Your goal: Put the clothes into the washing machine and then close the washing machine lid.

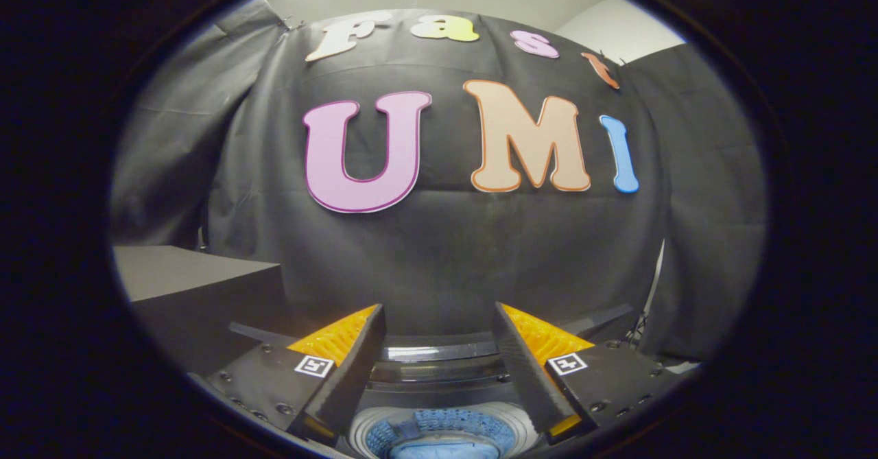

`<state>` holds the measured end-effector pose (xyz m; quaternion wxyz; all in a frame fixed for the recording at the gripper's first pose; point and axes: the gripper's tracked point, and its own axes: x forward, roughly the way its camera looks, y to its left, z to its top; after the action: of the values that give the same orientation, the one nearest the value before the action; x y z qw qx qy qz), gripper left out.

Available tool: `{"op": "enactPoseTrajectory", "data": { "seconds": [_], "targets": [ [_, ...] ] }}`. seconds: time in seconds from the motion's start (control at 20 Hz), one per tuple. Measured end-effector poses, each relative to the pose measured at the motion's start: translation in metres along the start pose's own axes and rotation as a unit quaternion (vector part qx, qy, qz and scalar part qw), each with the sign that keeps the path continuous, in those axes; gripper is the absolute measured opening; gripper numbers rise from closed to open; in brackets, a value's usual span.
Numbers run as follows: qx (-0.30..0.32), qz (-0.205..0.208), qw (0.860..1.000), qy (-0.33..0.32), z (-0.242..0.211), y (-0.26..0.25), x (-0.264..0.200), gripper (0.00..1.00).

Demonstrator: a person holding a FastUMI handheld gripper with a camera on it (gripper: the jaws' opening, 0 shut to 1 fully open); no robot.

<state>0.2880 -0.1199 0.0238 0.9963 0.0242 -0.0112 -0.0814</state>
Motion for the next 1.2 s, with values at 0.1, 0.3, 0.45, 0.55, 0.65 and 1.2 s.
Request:
{"op": "enactPoseTrajectory", "data": {
  "seconds": [0.1,0.3,0.45,0.55,0.65,1.2],
  "targets": [
    [0.009,0.018,1.0,0.0,-0.008,0.0,-0.008,0.98],
    [0.028,0.008,0.999,0.04,-0.042,-0.026,-0.022,0.98],
    [0.071,0.002,0.996,0.059,-0.052,-0.037,-0.032,0.97],
    [0.086,-0.01,0.993,0.075,-0.057,-0.047,-0.043,0.97],
    [0.101,-0.02,0.991,0.08,-0.054,-0.056,-0.052,0.97],
    [0.022,-0.015,0.997,0.076,-0.028,-0.062,-0.14,0.97]
  ]
}}
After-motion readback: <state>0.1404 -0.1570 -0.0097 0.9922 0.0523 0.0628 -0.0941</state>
